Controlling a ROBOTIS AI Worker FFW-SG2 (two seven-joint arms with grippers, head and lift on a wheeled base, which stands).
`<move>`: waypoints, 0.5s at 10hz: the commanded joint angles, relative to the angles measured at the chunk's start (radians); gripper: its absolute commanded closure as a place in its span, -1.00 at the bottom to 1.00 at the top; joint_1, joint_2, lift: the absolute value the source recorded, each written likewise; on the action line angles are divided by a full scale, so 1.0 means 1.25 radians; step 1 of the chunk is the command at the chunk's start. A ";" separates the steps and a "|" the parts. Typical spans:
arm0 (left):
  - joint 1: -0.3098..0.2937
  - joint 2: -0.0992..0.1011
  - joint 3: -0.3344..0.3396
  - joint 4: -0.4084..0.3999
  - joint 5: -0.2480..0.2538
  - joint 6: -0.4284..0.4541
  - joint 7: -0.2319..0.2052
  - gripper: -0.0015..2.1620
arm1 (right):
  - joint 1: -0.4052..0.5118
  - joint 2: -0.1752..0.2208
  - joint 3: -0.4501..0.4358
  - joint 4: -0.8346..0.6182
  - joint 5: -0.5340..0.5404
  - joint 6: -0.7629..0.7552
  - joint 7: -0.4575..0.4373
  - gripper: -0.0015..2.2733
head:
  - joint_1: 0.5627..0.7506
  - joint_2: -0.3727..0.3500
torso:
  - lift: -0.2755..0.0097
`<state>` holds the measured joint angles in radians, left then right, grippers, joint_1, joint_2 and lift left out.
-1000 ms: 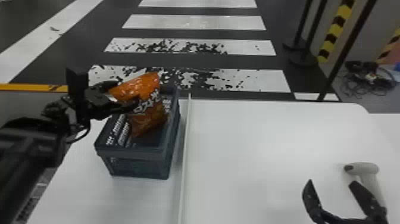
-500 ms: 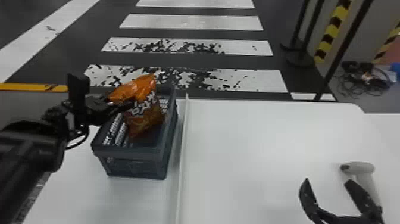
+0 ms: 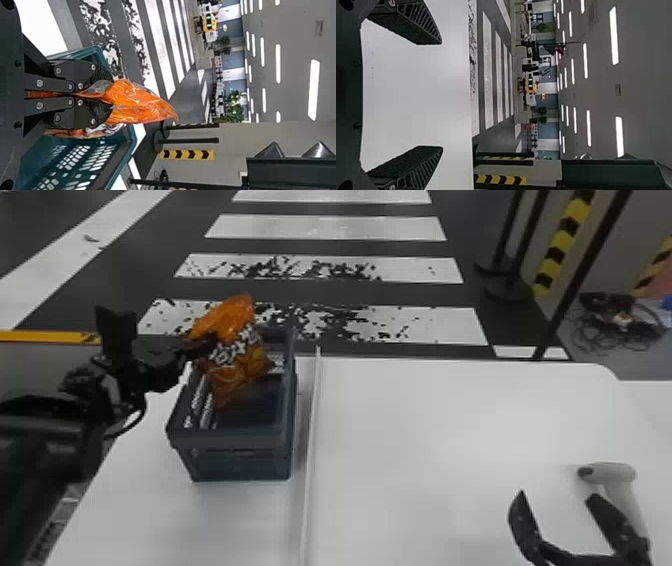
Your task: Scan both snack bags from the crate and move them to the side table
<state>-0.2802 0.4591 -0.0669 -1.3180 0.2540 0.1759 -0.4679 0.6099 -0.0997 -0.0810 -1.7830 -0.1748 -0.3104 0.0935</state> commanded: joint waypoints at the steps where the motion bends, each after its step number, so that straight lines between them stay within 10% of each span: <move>1: 0.039 0.006 0.028 -0.077 0.007 0.040 -0.001 0.98 | -0.002 0.000 0.000 0.000 0.000 0.007 0.000 -0.96 | 0.41 0.14 | 0.24; 5: 0.116 0.018 0.090 -0.229 0.062 0.087 -0.007 0.98 | -0.011 0.000 0.003 -0.002 0.006 0.029 -0.001 -0.96 | 0.41 0.15 | 0.24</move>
<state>-0.1462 0.4781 0.0347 -1.5746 0.3207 0.2718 -0.4772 0.5976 -0.0997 -0.0774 -1.7849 -0.1675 -0.2771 0.0933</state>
